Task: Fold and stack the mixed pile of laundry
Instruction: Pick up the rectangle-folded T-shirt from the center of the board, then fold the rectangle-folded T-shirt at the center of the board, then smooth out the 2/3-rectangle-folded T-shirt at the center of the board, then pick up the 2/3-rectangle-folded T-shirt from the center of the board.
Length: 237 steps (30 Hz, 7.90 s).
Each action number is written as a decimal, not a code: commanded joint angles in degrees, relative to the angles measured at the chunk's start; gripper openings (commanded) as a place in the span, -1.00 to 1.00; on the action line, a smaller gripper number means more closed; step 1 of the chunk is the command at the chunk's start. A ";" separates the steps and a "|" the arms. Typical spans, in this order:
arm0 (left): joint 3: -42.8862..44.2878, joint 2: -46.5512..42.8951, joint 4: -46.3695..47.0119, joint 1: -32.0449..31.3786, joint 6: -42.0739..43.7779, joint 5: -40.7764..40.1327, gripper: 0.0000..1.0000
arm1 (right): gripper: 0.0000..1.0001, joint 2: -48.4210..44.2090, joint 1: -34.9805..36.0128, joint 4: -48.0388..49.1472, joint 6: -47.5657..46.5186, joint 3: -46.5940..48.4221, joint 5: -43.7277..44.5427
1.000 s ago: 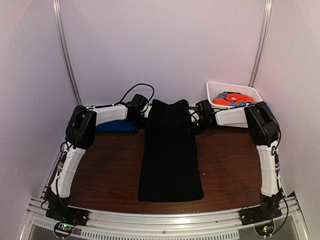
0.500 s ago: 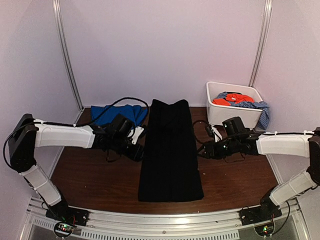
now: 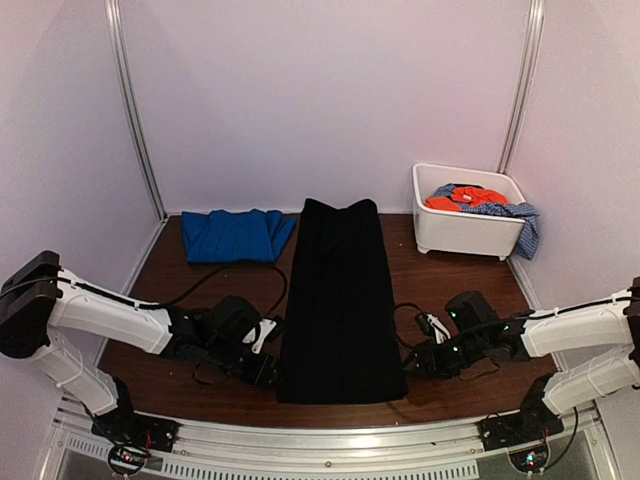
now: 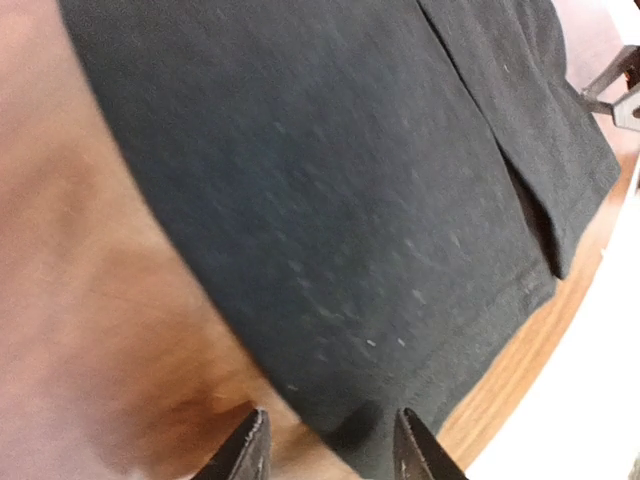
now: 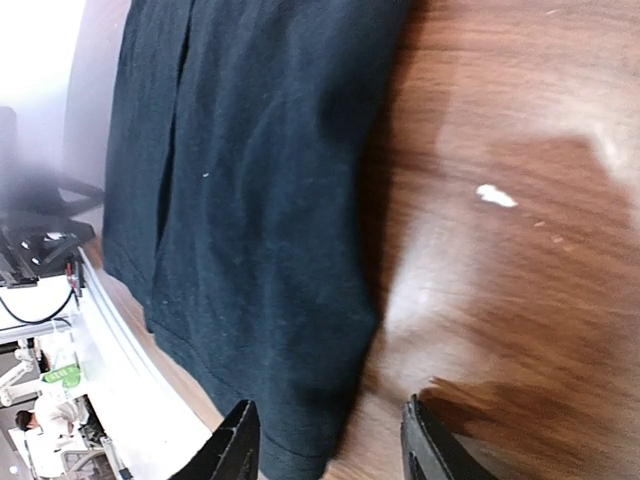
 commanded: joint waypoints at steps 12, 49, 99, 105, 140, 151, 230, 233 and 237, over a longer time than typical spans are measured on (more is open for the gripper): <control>-3.32 3.26 10.80 -6.61 -9.48 0.22 -0.47 | -0.39 3.76 8.87 12.78 8.70 -4.58 2.46; 24.50 8.69 -2.02 10.59 13.63 -4.62 -1.00 | -1.00 11.03 -7.86 4.74 -11.82 21.57 5.68; 33.22 20.42 6.03 24.71 18.00 -2.43 -0.04 | 0.33 30.43 -19.98 7.06 -19.42 41.90 -5.90; 31.63 19.76 8.37 20.18 20.33 1.96 0.01 | 0.33 26.57 -19.33 7.97 -17.54 33.95 -8.31; 39.20 26.62 9.97 20.26 18.10 8.23 -0.17 | -0.27 28.60 -10.50 21.65 -7.65 24.27 -12.56; 16.29 24.34 26.14 14.25 8.81 15.09 -0.22 | -0.36 36.50 -9.10 28.34 -4.80 20.20 -12.65; 0.24 9.74 23.72 12.14 3.74 8.91 -1.00 | -1.00 17.92 -11.10 13.17 -9.02 11.21 -7.66; -3.98 2.11 20.33 7.37 2.01 7.09 -1.00 | -1.00 9.65 -7.99 10.26 -6.98 7.60 -6.61; -7.79 -10.33 13.56 -0.62 -0.68 3.53 -1.00 | -1.00 -2.79 -1.98 7.07 -0.22 1.57 -4.38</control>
